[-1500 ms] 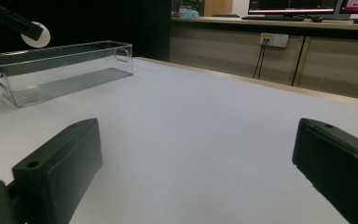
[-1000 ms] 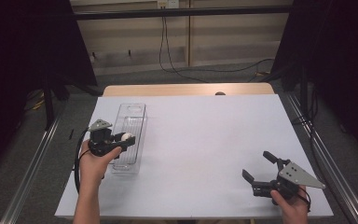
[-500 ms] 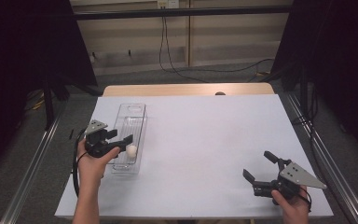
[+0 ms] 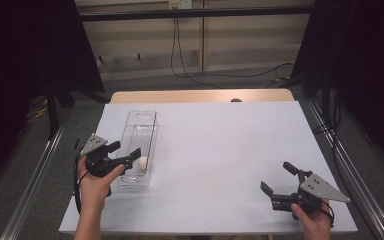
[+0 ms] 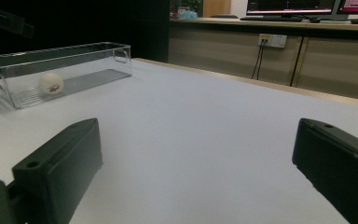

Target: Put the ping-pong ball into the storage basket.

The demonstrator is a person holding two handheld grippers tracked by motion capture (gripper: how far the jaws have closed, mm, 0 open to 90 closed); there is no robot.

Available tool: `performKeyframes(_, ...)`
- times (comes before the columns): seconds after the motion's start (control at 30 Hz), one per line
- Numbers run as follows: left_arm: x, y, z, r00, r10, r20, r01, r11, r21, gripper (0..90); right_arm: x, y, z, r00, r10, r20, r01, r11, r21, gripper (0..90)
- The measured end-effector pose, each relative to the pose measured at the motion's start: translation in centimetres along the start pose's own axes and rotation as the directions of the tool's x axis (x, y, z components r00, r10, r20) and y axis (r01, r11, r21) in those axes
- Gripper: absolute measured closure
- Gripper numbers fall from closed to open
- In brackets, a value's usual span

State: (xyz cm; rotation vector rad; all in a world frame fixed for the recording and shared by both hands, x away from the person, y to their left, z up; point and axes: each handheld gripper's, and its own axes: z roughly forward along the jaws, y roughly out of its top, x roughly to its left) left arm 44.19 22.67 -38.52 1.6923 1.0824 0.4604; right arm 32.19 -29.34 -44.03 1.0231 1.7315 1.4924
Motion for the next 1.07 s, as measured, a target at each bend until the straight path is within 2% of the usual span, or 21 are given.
performKeyframes(0.07,-0.1,-0.3,-0.2,0.9998,0.020,0.004,-0.020,0.9998,0.003,11.7,0.0,0.0,0.0,1.0000,0.003,-0.002,-0.003,1.000,0.001,1.0)
performKeyframes(0.2,-0.5,-0.9,-0.6,0.9987,0.051,0.005,-0.051,0.9983,-0.026,9.2,-0.1,0.0,0.0,1.0000,-0.006,-0.005,0.006,1.000,0.002,1.0)
performKeyframes(0.6,-1.6,-2.9,-2.1,0.9951,0.098,-0.011,-0.099,0.9907,-0.094,5.6,-0.1,-0.1,0.1,1.0000,-0.007,-0.005,0.007,1.000,0.003,1.0)
performKeyframes(0.8,-1.4,-3.6,-2.5,0.9963,0.083,-0.023,-0.085,0.9874,-0.133,4.8,0.0,0.0,0.1,1.0000,-0.005,-0.002,0.005,1.000,0.003,1.0)
performKeyframes(0.87,-1.2,-3.8,-2.5,0.9966,0.081,-0.014,-0.082,0.9867,-0.140,4.8,-0.1,-0.1,0.1,0.9999,-0.008,-0.008,0.008,1.000,0.005,1.0)
performKeyframes(0.93,-1.2,-3.9,-2.6,0.9963,0.082,-0.025,-0.085,0.9867,-0.138,4.4,-0.1,-0.1,0.1,1.0000,-0.005,-0.004,0.005,1.000,0.005,1.0)
performKeyframes(1.0,-1.2,-4.1,-2.6,0.9968,0.077,-0.021,-0.079,0.9872,-0.139,4.3,-0.1,-0.1,0.1,1.0000,-0.004,-0.003,0.004,1.000,0.005,1.0)
performKeyframes(1.07,-1.0,-4.1,-2.7,0.9961,0.088,-0.012,-0.088,0.9846,-0.151,4.1,-0.1,-0.1,0.1,1.0000,-0.008,-0.003,0.008,1.000,0.002,1.0)
